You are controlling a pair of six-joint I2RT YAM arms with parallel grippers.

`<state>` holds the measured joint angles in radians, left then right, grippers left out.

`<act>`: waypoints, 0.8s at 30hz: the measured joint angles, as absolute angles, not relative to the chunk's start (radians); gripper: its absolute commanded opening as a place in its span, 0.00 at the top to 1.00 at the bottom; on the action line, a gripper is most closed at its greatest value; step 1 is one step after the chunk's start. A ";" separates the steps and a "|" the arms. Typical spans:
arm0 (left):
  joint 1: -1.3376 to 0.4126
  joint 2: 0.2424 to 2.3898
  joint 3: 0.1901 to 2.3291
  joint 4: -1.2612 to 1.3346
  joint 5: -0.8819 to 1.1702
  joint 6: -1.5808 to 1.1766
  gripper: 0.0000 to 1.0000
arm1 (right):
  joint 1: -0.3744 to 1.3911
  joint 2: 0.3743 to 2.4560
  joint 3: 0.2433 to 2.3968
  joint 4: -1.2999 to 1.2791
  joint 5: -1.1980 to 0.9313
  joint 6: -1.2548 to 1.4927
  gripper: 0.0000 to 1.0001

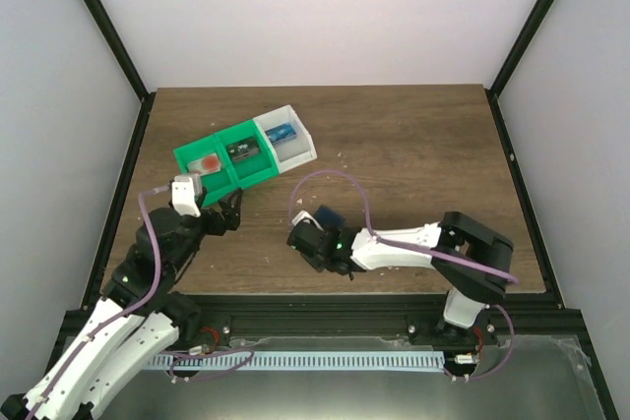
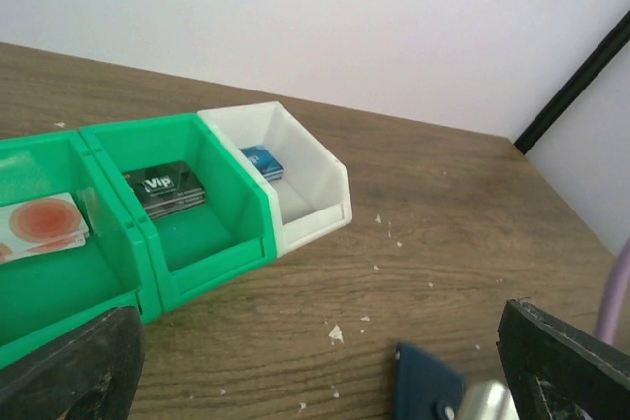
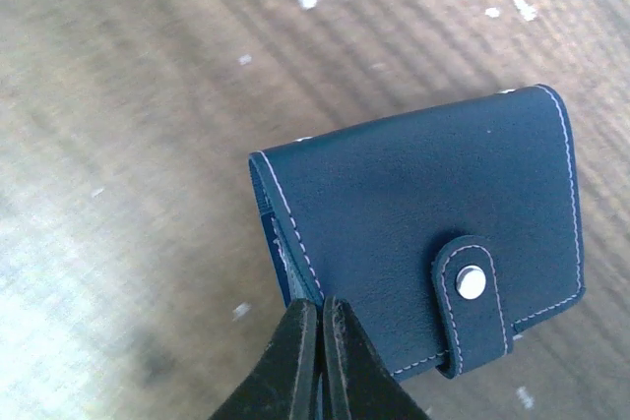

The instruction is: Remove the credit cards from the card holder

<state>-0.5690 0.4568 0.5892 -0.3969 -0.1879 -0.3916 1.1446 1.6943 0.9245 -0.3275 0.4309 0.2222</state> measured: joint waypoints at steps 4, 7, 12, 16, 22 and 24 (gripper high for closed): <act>-0.569 0.427 0.589 -0.398 -0.209 -0.395 0.00 | 1.204 1.639 0.856 -0.290 0.408 0.212 0.99; -0.569 0.418 0.589 -0.399 -0.226 -0.401 0.00 | 1.227 1.598 0.805 -0.262 0.379 0.199 0.88; -0.569 0.422 0.589 -0.400 -0.225 -0.411 0.00 | 1.233 1.537 0.772 -0.260 0.339 0.215 0.73; -0.569 0.459 0.601 -0.407 -0.212 -0.416 0.03 | 1.234 1.485 0.773 -0.267 0.324 0.252 0.66; -0.567 0.538 0.611 -0.403 -0.090 -0.468 0.13 | 1.199 1.419 0.779 -0.313 0.252 0.342 0.60; -0.567 0.556 0.603 -0.388 -0.041 -0.490 0.16 | 1.153 1.382 0.779 -0.316 0.205 0.377 0.58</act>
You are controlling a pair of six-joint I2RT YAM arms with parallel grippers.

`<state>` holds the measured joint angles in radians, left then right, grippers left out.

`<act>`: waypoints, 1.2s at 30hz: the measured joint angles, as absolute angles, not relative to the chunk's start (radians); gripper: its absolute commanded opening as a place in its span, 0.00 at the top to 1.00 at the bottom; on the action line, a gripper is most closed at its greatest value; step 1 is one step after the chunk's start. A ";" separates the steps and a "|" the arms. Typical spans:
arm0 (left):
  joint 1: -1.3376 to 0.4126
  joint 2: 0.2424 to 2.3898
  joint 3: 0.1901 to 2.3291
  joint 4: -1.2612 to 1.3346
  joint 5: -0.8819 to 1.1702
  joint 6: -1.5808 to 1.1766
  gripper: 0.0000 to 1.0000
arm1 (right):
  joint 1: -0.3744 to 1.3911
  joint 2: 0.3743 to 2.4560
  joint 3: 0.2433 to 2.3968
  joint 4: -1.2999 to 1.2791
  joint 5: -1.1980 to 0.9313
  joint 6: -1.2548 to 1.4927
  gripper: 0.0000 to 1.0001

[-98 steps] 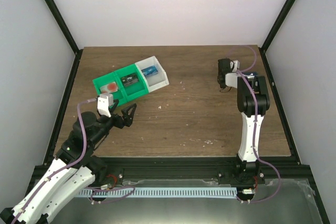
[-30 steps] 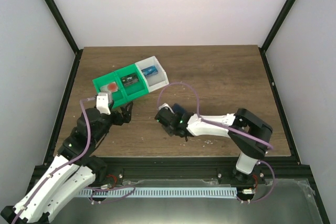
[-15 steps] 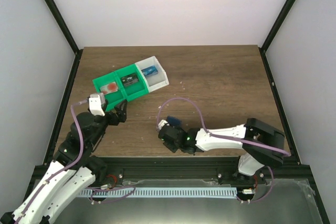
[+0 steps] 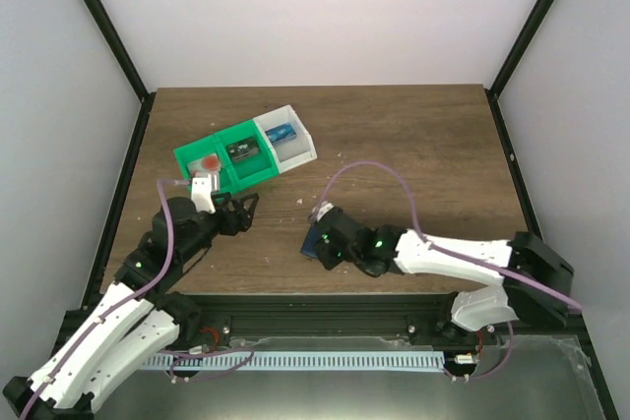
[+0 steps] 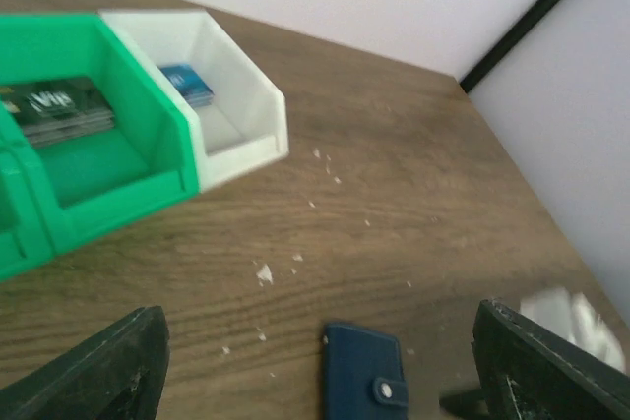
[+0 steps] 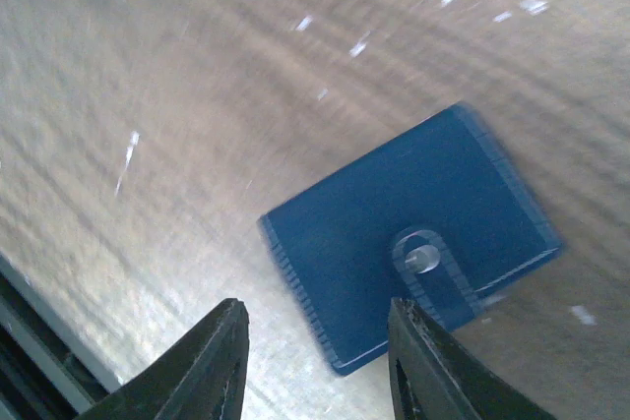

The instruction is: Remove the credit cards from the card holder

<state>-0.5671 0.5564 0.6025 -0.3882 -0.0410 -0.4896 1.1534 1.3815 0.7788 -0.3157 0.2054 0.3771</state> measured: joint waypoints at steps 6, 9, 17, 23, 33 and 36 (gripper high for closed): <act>-0.567 0.626 0.526 -0.304 0.102 -0.564 0.27 | 0.944 1.255 0.769 -0.311 0.084 0.507 0.58; -0.570 0.682 0.472 -0.240 0.171 -0.606 0.32 | 0.876 1.250 0.747 -0.297 0.028 0.569 0.58; -0.609 0.813 0.394 -0.118 0.280 -0.670 0.34 | 0.766 1.266 0.570 -0.224 -0.162 0.720 0.58; -0.610 0.847 0.317 -0.021 0.327 -0.708 0.39 | 0.760 1.336 0.533 -0.102 -0.237 0.768 0.61; -0.613 0.856 0.209 0.090 0.358 -0.774 0.42 | 0.756 1.486 0.546 0.051 -0.316 0.725 0.66; -0.614 0.863 0.192 0.129 0.364 -0.792 0.43 | 0.756 1.531 0.590 0.052 -0.319 0.659 0.68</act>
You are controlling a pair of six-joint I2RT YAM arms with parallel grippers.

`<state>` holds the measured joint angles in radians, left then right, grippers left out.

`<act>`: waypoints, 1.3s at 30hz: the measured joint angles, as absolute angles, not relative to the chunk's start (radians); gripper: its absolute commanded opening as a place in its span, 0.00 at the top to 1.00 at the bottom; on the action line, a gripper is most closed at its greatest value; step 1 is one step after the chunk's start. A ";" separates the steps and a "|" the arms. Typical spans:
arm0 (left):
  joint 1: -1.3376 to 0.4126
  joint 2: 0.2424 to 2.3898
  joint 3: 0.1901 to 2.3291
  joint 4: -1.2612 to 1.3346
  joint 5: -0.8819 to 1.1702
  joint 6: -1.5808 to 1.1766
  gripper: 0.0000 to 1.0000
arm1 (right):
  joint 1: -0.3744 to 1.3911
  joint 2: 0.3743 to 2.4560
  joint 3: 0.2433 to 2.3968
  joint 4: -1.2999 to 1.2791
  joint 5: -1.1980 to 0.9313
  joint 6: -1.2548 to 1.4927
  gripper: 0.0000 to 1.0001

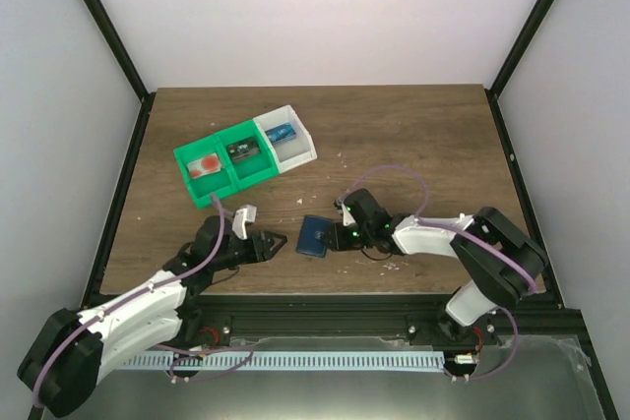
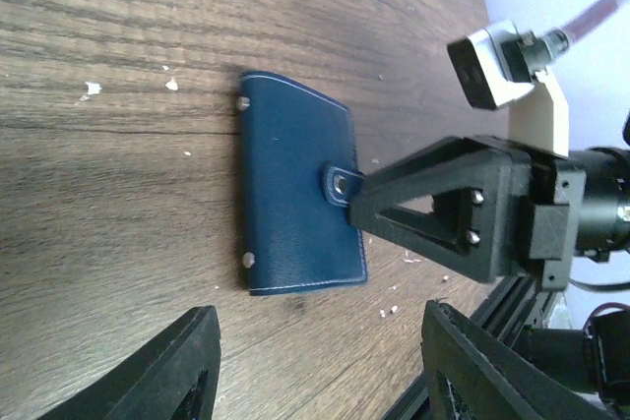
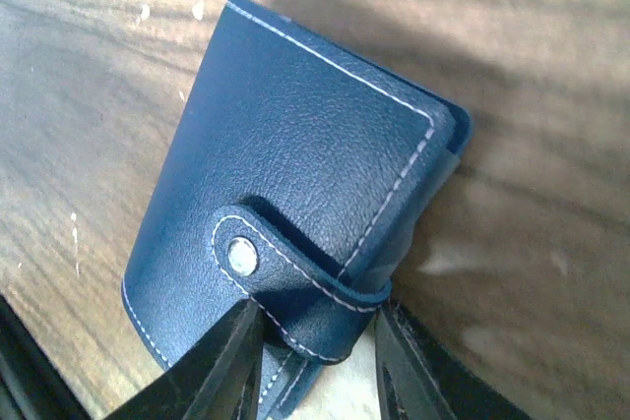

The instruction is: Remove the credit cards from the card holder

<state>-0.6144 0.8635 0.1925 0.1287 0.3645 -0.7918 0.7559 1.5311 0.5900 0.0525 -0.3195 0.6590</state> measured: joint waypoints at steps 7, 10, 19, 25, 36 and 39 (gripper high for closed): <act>-0.616 0.833 0.135 0.244 0.368 -0.869 0.46 | 0.756 1.591 0.745 -0.023 -0.272 0.535 0.70; -0.616 0.833 0.129 0.262 0.368 -0.888 0.47 | 0.756 1.591 0.781 -0.078 -0.245 0.542 0.68; -0.616 0.821 0.126 0.273 0.336 -0.913 0.45 | 0.756 1.610 0.810 -0.154 -0.212 0.575 0.57; -0.616 0.773 0.126 0.229 0.306 -0.915 0.48 | 0.762 1.684 0.859 -0.149 -0.231 0.539 0.56; -0.616 0.836 0.127 0.214 0.302 -0.908 0.60 | 0.888 1.738 0.914 -0.165 -0.180 0.440 0.76; -0.616 0.862 0.127 0.215 0.314 -0.904 0.67 | 0.908 1.711 0.881 -0.159 -0.180 0.414 0.76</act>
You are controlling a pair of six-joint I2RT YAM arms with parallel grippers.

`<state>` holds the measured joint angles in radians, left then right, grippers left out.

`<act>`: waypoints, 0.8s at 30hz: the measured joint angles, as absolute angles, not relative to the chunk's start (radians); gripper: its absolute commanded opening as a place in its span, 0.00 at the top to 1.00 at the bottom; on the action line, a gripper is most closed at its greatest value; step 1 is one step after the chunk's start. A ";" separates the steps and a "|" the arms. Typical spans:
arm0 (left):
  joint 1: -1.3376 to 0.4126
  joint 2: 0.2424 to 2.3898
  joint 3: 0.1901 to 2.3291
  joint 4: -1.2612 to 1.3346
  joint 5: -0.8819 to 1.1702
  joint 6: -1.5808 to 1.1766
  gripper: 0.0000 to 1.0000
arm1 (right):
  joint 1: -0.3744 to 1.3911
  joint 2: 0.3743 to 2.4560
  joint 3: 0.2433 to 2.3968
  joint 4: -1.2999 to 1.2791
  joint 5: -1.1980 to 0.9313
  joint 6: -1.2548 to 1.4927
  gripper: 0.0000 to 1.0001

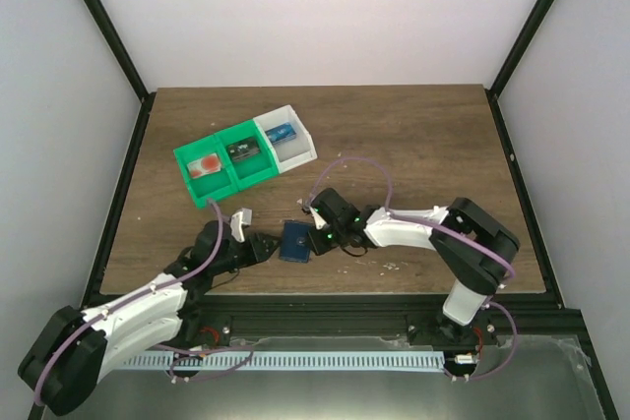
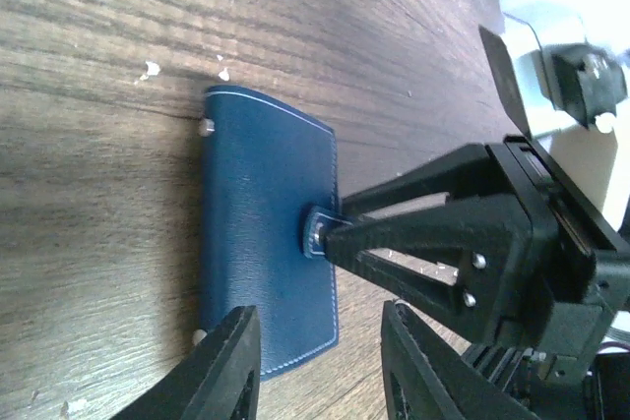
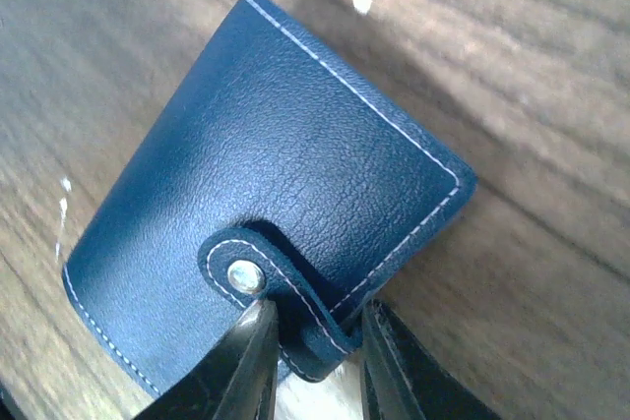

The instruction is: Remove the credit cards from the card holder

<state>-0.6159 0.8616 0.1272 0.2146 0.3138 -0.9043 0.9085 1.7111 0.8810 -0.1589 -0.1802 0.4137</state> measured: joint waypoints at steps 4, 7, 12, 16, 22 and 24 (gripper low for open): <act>-0.616 0.889 0.127 0.231 0.334 -0.907 0.73 | 0.912 1.647 0.814 -0.169 -0.178 0.386 0.76; -0.616 0.921 0.127 0.258 0.353 -0.907 0.76 | 0.912 1.597 0.778 -0.201 -0.168 0.373 0.76; -0.616 1.004 0.127 0.326 0.399 -0.917 0.73 | 0.912 1.545 0.765 -0.260 -0.127 0.364 0.73; -0.617 1.093 0.127 0.398 0.430 -0.936 0.72 | 0.912 1.520 0.769 -0.298 -0.056 0.413 0.70; -0.625 1.224 0.127 0.507 0.462 -0.966 0.72 | 0.913 1.509 0.840 -0.324 -0.041 0.564 0.70; -0.631 1.263 0.127 0.542 0.476 -0.976 0.73 | 0.915 1.509 0.871 -0.325 -0.042 0.614 0.69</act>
